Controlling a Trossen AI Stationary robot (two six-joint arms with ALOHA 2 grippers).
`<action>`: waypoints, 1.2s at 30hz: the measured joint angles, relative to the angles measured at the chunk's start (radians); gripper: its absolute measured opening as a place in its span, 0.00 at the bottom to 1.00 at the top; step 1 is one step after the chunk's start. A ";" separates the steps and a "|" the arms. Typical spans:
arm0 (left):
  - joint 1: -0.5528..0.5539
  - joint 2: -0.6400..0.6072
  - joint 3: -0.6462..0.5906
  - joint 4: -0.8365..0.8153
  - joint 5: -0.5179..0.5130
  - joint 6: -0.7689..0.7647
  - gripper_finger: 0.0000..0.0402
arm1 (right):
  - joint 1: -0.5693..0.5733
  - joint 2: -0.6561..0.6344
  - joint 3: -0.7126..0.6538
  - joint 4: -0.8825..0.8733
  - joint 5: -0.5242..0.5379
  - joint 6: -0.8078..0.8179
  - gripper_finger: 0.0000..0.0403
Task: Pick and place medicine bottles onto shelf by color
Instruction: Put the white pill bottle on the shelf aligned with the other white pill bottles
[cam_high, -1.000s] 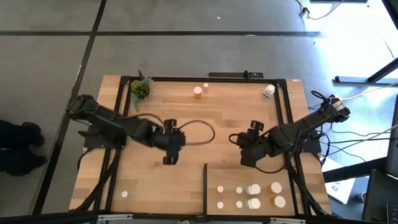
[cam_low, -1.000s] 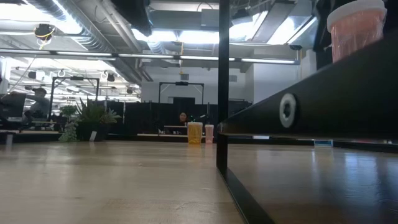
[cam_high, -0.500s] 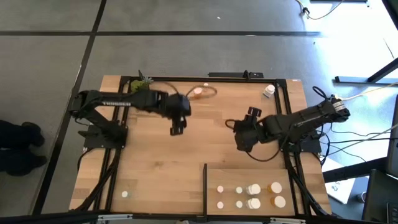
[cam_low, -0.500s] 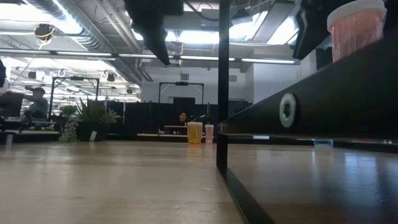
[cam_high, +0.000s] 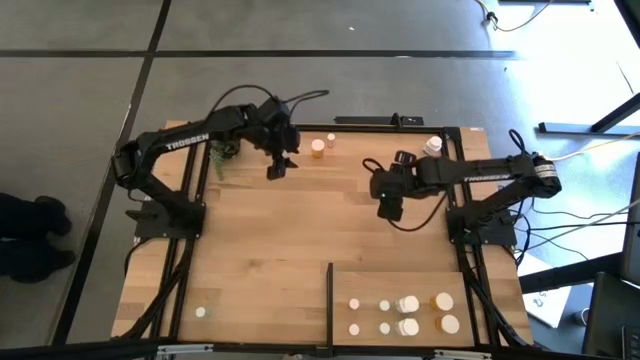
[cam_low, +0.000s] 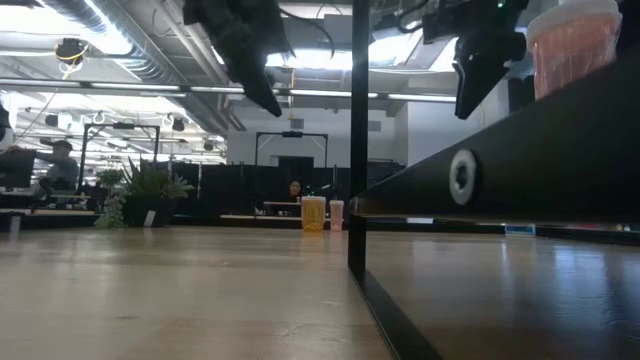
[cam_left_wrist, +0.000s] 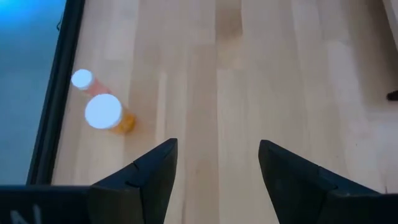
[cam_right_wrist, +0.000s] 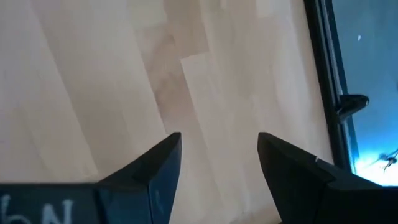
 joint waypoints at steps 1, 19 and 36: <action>0.007 0.000 0.000 0.001 0.008 0.000 0.55 | -0.013 0.000 -0.002 0.004 -0.009 -0.025 0.53; -0.070 0.000 0.000 -0.018 0.035 -0.001 0.55 | -0.453 -0.134 -0.005 -0.053 -0.202 0.043 0.53; -0.025 0.035 0.001 0.003 0.047 0.088 0.55 | -0.701 -0.053 -0.005 0.029 -0.120 0.111 0.53</action>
